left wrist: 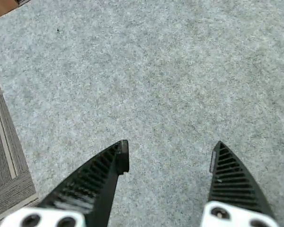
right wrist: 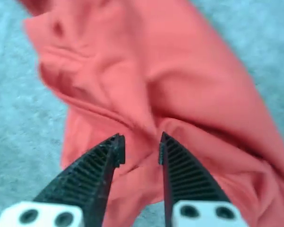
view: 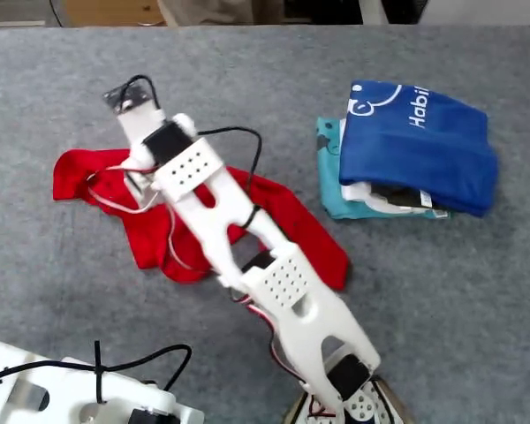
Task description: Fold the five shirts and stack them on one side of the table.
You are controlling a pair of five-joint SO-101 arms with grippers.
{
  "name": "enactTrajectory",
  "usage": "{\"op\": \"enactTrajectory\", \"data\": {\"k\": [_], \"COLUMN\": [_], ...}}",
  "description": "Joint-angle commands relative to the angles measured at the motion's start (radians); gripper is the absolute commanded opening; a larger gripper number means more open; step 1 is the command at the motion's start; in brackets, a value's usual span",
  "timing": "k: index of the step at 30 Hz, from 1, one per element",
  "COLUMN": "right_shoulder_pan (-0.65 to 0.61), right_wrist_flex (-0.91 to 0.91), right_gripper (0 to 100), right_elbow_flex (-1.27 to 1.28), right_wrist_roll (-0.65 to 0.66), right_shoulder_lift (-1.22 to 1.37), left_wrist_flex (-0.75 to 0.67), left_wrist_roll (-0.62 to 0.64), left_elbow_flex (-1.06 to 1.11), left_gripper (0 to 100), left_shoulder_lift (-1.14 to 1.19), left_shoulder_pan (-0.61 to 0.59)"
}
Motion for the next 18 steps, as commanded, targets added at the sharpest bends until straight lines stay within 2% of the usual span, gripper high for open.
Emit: {"op": "enactTrajectory", "data": {"k": [1, 5, 14, 18], "right_shoulder_pan": [0.065, 0.061, -0.082, -0.093], "right_wrist_flex": [0.020, 0.020, 0.020, 0.020], "right_gripper": [13.8, 13.8, 13.6, 5.1], "right_elbow_flex": [0.001, 0.044, 0.125, 0.125], "right_wrist_roll": [-0.008, -0.012, -0.006, 0.009], "right_shoulder_lift": [-0.012, -0.012, -0.076, -0.162], "left_wrist_flex": [-0.006, -0.006, -0.006, -0.006], "left_wrist_roll": [-0.008, -0.008, -0.008, -0.008], "left_elbow_flex": [-0.048, -0.048, -0.048, -0.048], "left_gripper": [29, 29, 29, 29], "left_shoulder_lift": [-0.013, -0.013, -0.013, -0.013], "left_shoulder_pan": [-0.011, -0.009, -0.012, -0.037]}}
